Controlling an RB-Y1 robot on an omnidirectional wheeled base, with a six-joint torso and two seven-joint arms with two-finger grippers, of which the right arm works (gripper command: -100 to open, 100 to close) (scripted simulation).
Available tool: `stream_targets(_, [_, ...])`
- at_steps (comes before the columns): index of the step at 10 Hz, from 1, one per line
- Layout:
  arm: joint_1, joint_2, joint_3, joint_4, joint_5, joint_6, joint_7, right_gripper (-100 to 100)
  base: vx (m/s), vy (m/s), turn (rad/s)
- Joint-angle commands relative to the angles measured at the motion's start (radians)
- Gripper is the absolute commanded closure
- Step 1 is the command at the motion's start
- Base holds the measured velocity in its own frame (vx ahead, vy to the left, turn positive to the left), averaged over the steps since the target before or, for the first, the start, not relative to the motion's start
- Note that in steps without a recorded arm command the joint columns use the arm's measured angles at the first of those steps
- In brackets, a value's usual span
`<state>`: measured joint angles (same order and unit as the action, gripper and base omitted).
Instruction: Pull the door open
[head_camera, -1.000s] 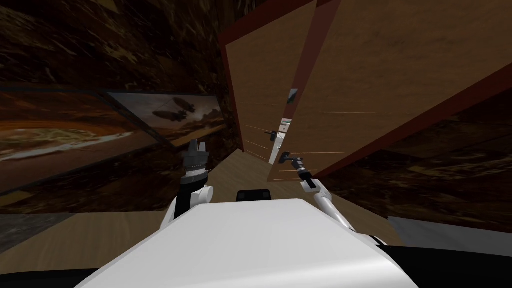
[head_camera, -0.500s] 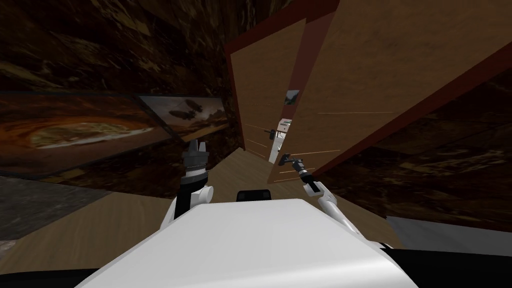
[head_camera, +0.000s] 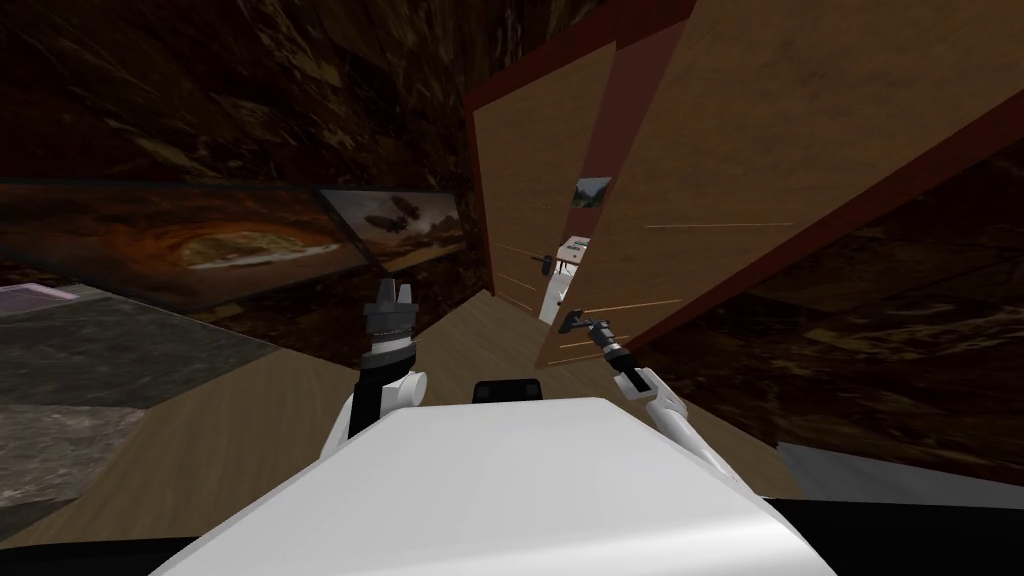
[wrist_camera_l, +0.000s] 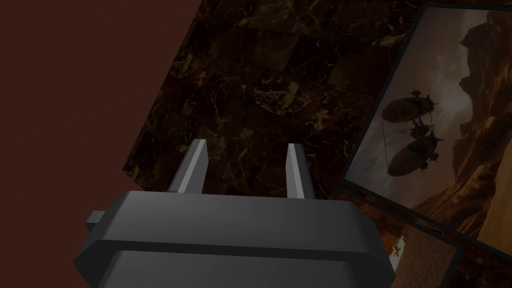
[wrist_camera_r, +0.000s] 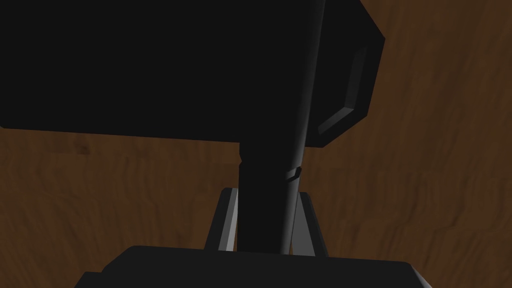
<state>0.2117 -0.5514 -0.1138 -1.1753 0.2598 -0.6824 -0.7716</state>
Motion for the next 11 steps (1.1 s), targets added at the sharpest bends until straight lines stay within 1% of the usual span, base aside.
stream_targets(1, [0.008,-0.004,0.009,0.009,0.007,-0.032,-0.010,100,-0.174,-0.083,0.100])
stream_targets(2, [0.012,-0.008,0.009,0.010,0.009,-0.042,-0.015,100,-0.132,-0.085,0.058])
stream_targets(4, [0.027,-0.021,0.011,0.013,0.015,-0.074,-0.031,100,-0.155,-0.059,0.088])
stream_targets(5, [0.032,-0.026,0.012,0.014,0.018,-0.086,-0.037,100,-0.158,-0.090,0.116])
stream_targets(6, [0.030,-0.027,0.004,0.011,0.014,-0.069,-0.032,100,-0.067,-0.048,0.026])
stream_targets(7, [0.033,-0.033,0.007,0.021,0.017,-0.089,-0.039,100,-0.132,-0.061,0.108])
stream_targets(8, [0.033,-0.035,0.008,0.023,0.018,-0.094,-0.040,100,-0.191,-0.081,0.165])
stream_targets(11, [0.034,-0.047,0.012,0.041,0.022,-0.129,-0.051,100,-0.194,-0.071,0.136])
